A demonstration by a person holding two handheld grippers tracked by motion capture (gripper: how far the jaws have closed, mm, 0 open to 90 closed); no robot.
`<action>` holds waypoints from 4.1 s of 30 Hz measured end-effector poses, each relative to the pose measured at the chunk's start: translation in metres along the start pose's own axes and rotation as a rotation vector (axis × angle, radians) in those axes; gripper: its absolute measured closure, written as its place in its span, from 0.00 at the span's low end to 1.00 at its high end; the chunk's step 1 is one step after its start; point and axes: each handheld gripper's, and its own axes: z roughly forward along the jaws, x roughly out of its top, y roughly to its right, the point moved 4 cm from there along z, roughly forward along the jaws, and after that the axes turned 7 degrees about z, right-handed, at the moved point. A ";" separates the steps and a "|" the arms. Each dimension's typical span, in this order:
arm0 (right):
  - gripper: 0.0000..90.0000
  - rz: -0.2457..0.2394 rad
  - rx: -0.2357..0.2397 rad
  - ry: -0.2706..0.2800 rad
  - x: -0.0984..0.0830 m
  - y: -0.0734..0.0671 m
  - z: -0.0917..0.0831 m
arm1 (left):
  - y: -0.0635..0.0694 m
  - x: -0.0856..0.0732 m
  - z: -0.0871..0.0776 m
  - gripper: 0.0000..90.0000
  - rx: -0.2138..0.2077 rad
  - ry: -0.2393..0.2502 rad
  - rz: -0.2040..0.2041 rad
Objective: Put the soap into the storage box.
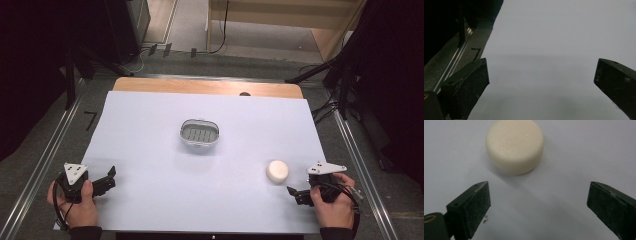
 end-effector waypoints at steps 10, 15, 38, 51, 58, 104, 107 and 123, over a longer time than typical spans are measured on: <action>0.16 0.001 0.045 -0.061 0.005 -0.001 0.008 | 0.001 0.000 0.000 0.00 -0.011 0.004 0.010; 0.16 0.001 0.057 -0.087 0.009 -0.003 0.013 | 0.001 0.000 0.000 0.00 -0.013 -0.003 0.018; 0.20 -0.012 0.045 -0.169 0.044 -0.019 0.036 | 0.002 0.000 0.001 0.00 -0.021 -0.002 0.026; 0.26 -0.001 0.055 -0.201 0.051 -0.023 0.045 | 0.003 0.000 0.000 0.00 -0.027 0.005 0.033; 0.26 0.006 0.057 -0.207 0.054 -0.023 0.046 | 0.004 0.000 -0.001 0.00 -0.028 0.015 0.040; 0.27 0.027 0.024 -0.192 0.070 -0.034 0.052 | 0.002 0.000 -0.002 0.00 -0.044 0.027 0.028; 0.27 0.023 0.023 -0.196 0.072 -0.035 0.051 | 0.002 0.000 -0.002 0.00 -0.043 0.027 0.027; 0.27 -0.006 0.069 -0.193 0.088 -0.049 0.059 | 0.002 0.000 -0.002 0.00 -0.045 0.027 0.026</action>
